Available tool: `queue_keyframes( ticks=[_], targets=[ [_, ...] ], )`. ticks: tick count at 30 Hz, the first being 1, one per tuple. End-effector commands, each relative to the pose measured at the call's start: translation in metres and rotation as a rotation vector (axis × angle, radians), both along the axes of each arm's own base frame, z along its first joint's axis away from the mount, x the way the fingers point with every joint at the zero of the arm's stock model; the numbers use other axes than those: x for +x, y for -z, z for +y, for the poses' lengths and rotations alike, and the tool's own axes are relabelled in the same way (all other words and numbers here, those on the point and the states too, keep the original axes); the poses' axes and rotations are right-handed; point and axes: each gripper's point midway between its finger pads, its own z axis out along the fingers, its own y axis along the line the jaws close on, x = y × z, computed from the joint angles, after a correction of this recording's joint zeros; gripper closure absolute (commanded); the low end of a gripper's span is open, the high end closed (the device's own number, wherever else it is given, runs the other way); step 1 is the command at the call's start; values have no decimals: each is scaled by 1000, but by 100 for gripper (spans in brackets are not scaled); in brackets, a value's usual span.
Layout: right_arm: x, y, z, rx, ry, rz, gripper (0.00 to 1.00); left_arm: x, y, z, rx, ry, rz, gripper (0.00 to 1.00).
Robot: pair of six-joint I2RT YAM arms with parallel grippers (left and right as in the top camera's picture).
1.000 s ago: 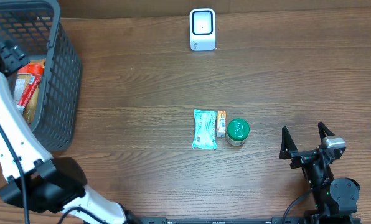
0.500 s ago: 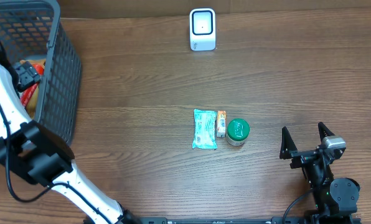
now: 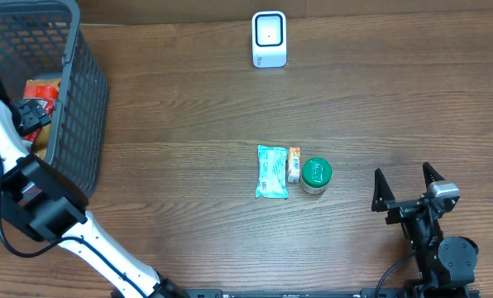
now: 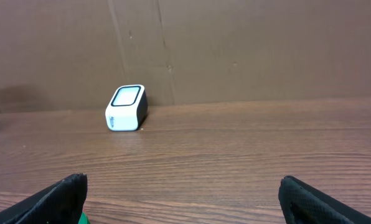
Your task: Scan the item barcode
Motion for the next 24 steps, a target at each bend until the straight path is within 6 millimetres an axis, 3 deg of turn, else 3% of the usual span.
queue_keyframes(
  ticks=[1,7,14,16,19,21,24],
  targets=[
    [0,2,-1,-4,5,-3,0,4,12,3,-47,74,-30,0],
    [0,2,-1,-4,5,-3,0,15,37,-1,-112,173,-52,0],
    [0,2,-1,-4,5,-3,0,10,95,-7,-185,197,26,2],
    [0,2,-1,-4,5,-3,0,9,110,-14,-227,201,37,10],
    [0,2,-1,-4,5,-3,0,5,124,-20,-268,202,56,41],
    [0,2,-1,-4,5,-3,0,5,125,-21,-272,202,55,68],
    [0,2,-1,-4,5,-3,0,9,117,-21,-275,198,33,87]
  ],
)
